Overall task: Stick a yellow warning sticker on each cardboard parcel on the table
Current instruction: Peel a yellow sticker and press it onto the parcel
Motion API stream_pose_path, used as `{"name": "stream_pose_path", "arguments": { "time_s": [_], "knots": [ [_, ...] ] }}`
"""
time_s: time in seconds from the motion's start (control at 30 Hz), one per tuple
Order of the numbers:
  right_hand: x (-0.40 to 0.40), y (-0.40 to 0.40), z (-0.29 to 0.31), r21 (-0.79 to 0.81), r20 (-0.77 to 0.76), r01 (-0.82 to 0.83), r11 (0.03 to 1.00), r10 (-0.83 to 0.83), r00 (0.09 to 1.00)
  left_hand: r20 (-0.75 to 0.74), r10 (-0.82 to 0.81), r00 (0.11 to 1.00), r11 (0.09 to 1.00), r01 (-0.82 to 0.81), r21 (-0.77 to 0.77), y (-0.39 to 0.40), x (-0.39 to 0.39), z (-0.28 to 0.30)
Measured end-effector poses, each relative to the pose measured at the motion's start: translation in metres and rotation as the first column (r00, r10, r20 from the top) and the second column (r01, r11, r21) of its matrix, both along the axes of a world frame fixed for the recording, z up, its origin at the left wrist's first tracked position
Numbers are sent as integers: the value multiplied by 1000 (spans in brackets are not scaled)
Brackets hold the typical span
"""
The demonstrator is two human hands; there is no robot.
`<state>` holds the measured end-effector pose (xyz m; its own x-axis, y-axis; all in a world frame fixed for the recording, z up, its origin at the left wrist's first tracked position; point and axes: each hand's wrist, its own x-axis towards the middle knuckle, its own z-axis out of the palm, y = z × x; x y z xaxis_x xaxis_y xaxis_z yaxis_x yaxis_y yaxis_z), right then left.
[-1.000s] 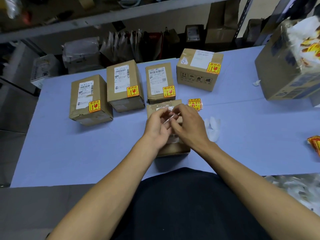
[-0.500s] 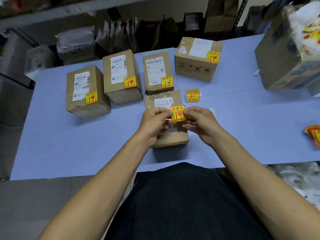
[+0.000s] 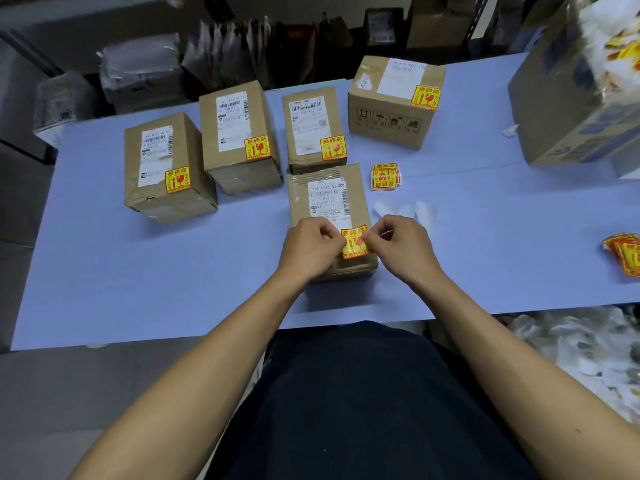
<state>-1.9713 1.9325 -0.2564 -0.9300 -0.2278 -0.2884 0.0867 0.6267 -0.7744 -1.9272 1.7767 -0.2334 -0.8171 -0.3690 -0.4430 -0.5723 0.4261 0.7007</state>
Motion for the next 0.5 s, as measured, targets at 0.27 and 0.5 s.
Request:
{"name": "stream_pose_path", "arguments": {
  "time_s": [0.27, 0.5],
  "knots": [
    [12, 6, -11, 33, -29, 37, 999, -36, 999, 12, -89, 996, 990, 90, -105, 4, 2, -2],
    [18, 6, -13, 82, -110, 27, 996, -18, 994, 9, -152, 988, 969, 151, -197, 6, 1, -7]
  ]
}}
